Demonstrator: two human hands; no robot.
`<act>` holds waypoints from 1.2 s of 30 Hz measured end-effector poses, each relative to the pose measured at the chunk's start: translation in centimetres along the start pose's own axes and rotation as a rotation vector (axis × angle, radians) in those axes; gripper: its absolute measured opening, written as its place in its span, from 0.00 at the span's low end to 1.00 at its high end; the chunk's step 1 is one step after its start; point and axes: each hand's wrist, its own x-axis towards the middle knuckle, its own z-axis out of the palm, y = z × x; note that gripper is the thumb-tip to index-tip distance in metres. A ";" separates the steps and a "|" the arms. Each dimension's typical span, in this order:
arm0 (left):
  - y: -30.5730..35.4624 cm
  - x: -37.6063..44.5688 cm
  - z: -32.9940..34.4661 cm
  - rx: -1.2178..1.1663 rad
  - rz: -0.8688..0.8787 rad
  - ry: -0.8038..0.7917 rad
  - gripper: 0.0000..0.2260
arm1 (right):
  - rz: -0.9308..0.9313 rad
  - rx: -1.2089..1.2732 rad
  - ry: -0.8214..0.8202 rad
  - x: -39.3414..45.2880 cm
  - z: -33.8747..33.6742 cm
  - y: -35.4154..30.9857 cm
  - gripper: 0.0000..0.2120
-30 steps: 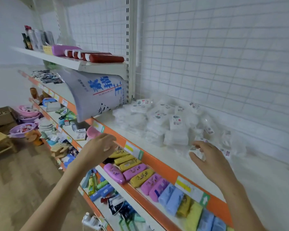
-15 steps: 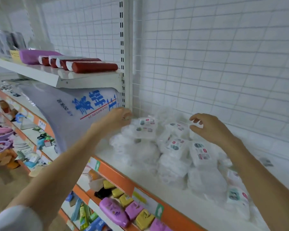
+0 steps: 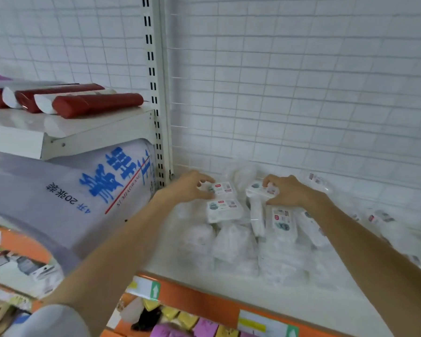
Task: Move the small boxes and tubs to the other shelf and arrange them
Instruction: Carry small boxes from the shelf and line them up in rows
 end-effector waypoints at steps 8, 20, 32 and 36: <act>-0.4 0.4 0.9 0.124 -0.008 -0.048 0.27 | 0.085 -0.019 0.047 -0.6 0.2 -1.3 0.31; -0.3 -0.6 0.3 -0.095 -0.054 0.191 0.33 | -0.039 0.067 0.271 -2.6 -1.2 -1.1 0.33; 3.1 -3.4 1.5 -0.320 0.285 0.242 0.29 | 0.021 0.281 0.552 -16.0 -0.2 6.5 0.32; 5.0 -3.6 3.0 -0.365 0.369 0.193 0.31 | 0.114 0.334 0.594 -20.0 1.2 9.3 0.32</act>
